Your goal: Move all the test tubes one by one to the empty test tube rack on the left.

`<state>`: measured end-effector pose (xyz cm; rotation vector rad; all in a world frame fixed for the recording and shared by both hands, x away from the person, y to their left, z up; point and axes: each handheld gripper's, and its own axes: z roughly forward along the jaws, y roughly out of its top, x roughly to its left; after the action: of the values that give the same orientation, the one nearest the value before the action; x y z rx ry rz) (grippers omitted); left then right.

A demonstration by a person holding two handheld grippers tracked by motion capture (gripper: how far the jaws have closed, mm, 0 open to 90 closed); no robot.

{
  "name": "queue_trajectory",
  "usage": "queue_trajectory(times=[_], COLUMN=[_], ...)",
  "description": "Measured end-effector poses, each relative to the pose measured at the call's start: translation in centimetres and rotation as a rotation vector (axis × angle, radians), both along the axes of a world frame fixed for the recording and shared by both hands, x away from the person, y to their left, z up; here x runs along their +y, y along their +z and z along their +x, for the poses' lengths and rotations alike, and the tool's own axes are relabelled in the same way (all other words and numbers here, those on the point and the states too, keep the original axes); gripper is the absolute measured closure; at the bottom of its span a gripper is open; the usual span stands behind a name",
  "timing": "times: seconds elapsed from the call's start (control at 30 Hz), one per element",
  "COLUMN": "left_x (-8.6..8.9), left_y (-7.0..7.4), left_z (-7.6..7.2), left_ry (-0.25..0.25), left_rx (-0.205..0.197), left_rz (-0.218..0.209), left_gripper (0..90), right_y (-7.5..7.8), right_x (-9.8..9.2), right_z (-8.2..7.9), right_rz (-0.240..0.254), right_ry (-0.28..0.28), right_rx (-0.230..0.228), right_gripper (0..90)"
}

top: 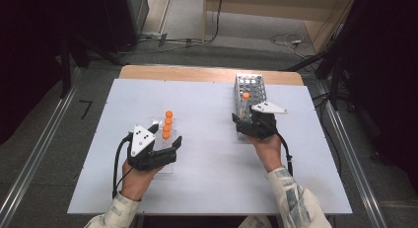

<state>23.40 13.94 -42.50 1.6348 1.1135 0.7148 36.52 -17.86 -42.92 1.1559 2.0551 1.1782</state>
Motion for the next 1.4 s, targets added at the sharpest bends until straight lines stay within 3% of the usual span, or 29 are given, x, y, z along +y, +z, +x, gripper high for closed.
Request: queue_trajectory(times=[0.13,0.27,0.53,0.77,0.83,1.4], left_x=[0.0,0.0,0.0,-0.2,-0.2,-0.2], left_y=[0.0,0.0,-0.1,-0.2,-0.2,-0.2], left_z=[0.0,-0.1,-0.1,0.0,0.0,0.0], left_ry=[0.001,-0.001,-0.003,-0.001,-0.003,-0.003], left_rx=[-0.002,-0.004,-0.006,-0.005,-0.005,-0.004], left_rz=[0.002,0.002,0.003,0.005,0.007,0.007], left_gripper=[17.7,17.8,18.1,18.2,18.3,18.8], right_y=[0.0,-0.5,-1.2,-1.3,-1.3,-1.2], right_x=[0.0,0.3,0.0,0.1,0.2,0.5], right_z=[1.1,2.2,3.7,4.1,4.3,5.4], right_rz=[0.005,-0.025,-0.023,-0.026,-0.036,-0.079], right_ry=[-0.034,-0.055,-0.103,-0.111,-0.117,-0.13], right_rx=[-0.032,-0.024,0.006,0.006,0.029,0.071], right_gripper=[34.1,39.6,46.3,53.1,53.4,67.9])
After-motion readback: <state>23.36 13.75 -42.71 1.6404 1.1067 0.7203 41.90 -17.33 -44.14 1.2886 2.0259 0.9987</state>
